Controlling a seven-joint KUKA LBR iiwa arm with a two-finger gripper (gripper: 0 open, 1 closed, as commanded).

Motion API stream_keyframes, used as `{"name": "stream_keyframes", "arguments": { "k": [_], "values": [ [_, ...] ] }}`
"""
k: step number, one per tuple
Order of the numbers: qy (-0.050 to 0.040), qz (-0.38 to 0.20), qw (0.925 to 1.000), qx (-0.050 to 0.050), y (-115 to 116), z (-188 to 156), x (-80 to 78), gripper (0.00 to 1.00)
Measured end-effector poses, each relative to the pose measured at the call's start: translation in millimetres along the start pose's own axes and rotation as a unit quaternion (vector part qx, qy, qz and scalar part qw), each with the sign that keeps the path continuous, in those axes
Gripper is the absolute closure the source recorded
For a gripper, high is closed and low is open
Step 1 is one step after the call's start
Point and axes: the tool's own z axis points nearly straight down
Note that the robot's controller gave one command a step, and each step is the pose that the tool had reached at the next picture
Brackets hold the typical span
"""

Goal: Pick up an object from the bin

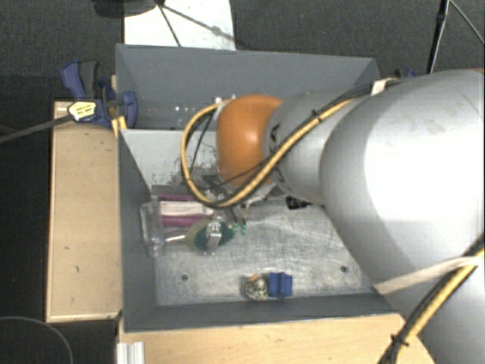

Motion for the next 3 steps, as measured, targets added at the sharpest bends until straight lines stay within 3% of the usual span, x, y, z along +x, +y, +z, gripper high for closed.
{"name": "stream_keyframes", "arguments": {
  "k": [1,2,3],
  "values": [
    [0.0007,0.021,0.9998,-0.001,-0.4,-1.0,-0.2,0.0],
    [-0.0005,0.018,0.9998,0.001,0.6,-1.5,-0.5,1.0],
    [-0.0038,0.019,0.9997,-0.011,-1.4,-48.1,-2.7,1.0]
  ]
}}
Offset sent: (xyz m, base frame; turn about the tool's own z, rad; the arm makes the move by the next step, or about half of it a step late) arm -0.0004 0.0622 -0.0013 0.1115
